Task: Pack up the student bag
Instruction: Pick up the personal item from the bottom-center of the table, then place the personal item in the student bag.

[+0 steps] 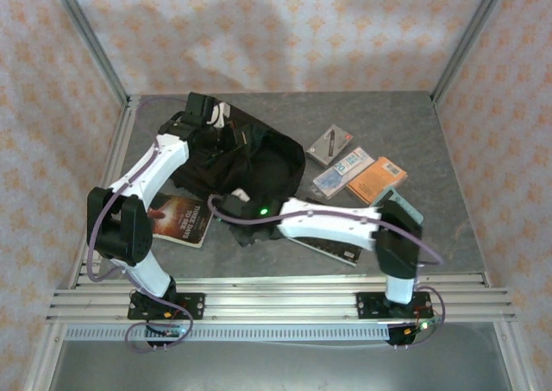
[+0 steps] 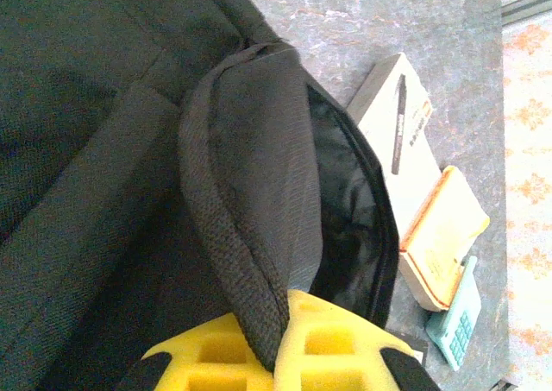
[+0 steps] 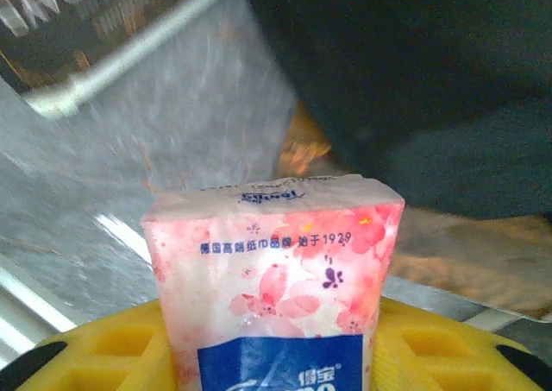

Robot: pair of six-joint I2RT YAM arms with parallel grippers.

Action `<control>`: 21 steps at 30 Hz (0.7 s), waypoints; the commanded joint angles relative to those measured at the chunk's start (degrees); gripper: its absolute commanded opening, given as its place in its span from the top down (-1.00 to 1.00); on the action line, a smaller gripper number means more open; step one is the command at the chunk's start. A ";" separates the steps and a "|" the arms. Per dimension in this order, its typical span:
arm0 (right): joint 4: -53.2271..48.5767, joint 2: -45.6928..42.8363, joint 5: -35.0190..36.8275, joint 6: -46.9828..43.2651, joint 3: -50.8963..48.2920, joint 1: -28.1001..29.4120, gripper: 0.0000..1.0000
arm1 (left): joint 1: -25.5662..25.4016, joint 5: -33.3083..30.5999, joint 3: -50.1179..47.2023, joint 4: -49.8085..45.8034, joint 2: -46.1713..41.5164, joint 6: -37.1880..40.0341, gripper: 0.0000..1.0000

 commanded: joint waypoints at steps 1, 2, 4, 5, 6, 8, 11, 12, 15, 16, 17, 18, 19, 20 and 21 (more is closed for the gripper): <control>4.39 -8.19 3.77 -0.99 -2.83 -3.49 0.13 | -1.13 -0.02 4.67 -3.91 -3.58 3.85 1.00; 5.55 -10.19 4.33 -1.23 -3.48 -4.35 0.16 | -1.41 0.06 5.19 -4.17 -4.01 3.88 1.00; 7.72 -13.10 6.32 -2.25 -4.41 -5.89 0.16 | -2.19 0.08 6.50 -5.17 -4.59 4.78 1.00; 8.28 -14.06 6.92 -2.77 -4.18 -6.92 0.16 | -2.60 0.23 7.72 -6.28 -4.60 5.50 1.00; 8.21 -14.18 7.60 -2.92 -3.47 -8.08 0.17 | -2.91 0.28 9.00 -7.35 -4.56 6.32 1.00; 7.75 -13.28 8.37 -2.98 -1.42 -11.00 0.22 | -3.58 0.17 12.06 -9.81 -4.44 7.96 1.00; 8.90 -11.43 7.69 -1.25 -0.04 -16.05 0.26 | -4.16 -1.13 15.01 -11.57 -5.33 9.41 1.00; 9.54 -10.81 6.66 -0.46 0.21 -17.55 0.26 | -4.16 -1.32 15.46 -11.60 -5.83 9.70 1.00; 12.74 -8.76 2.71 2.50 -0.22 -21.35 0.26 | -4.16 -1.66 16.73 -11.14 -7.42 9.86 1.00; 13.70 -7.66 0.93 3.42 -0.11 -22.33 0.26 | -4.16 -1.16 17.22 -10.77 -7.74 9.68 1.00; 14.12 -6.20 -0.56 4.21 0.54 -22.98 0.26 | -4.16 -0.26 17.89 -10.55 -7.93 9.36 1.00; 14.25 -4.93 -1.71 4.68 1.37 -23.46 0.25 | -4.16 0.90 18.50 -10.33 -7.94 9.16 1.00; 14.24 -3.28 -2.79 5.04 2.58 -23.93 0.25 | -4.21 2.68 19.29 -10.12 -7.80 8.91 1.00; 14.24 -1.65 -3.40 5.53 3.88 -24.27 0.25 | -4.29 4.31 20.13 -10.02 -7.55 8.68 1.00; 14.39 -0.30 -4.16 5.80 5.01 -24.61 0.25 | -4.40 5.34 20.76 -10.08 -7.30 8.50 1.00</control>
